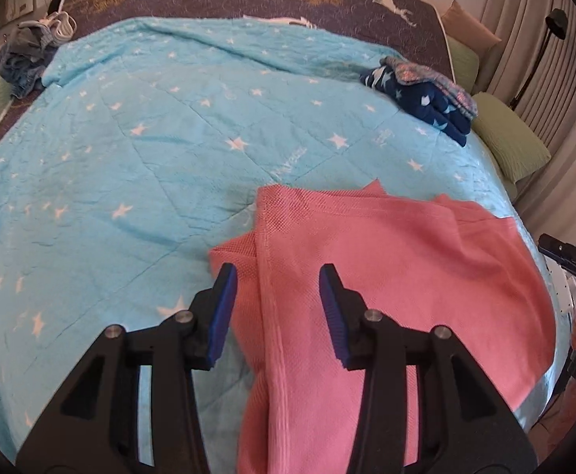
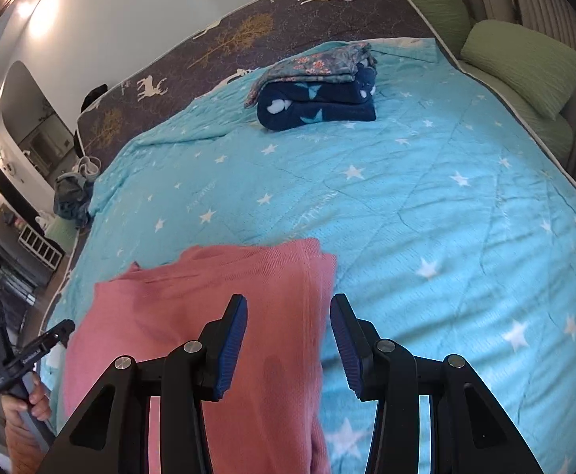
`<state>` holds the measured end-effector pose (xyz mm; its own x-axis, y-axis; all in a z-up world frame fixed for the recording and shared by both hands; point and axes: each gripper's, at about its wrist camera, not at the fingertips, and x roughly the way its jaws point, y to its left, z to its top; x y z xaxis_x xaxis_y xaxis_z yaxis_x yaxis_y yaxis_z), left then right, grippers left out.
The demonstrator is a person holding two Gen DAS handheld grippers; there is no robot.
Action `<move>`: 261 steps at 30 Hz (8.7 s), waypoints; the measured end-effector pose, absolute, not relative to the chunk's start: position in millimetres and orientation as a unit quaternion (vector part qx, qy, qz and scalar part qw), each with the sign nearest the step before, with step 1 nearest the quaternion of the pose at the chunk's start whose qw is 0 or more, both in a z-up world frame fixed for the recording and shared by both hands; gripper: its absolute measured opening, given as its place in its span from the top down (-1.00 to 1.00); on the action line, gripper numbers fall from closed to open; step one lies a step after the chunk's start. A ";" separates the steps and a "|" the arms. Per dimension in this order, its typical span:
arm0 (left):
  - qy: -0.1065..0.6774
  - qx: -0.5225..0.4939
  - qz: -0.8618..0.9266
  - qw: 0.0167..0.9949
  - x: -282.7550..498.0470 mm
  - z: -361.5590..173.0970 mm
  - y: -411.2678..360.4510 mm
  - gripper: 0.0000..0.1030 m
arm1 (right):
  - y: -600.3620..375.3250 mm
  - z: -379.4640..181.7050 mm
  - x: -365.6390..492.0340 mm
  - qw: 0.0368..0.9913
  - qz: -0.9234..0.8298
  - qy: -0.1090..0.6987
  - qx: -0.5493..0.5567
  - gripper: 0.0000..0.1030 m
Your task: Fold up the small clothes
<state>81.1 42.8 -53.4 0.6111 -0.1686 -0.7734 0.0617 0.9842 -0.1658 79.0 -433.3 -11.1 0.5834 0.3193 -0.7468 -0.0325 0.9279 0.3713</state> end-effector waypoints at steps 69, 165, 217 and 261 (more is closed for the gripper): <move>0.461 -0.081 -0.080 0.880 -16.9 -72.5 69.3 -0.01 | -397.2 -39.3 -18.6 0.847 0.155 0.495 0.113 0.58; 0.402 -0.163 -0.065 0.899 -67.9 -66.5 167.8 -0.09 | -73.3 -39.8 -53.0 0.852 0.308 0.368 -0.207 0.75; 0.449 0.008 -0.339 0.826 91.6 12.4 -203.5 0.70 | -377.9 4.7 -56.1 0.878 0.267 0.335 0.214 0.80; 0.520 0.094 -0.210 0.823 149.6 -35.5 -236.8 -0.34 | -416.7 -54.4 -36.7 0.770 0.290 0.440 0.359 0.16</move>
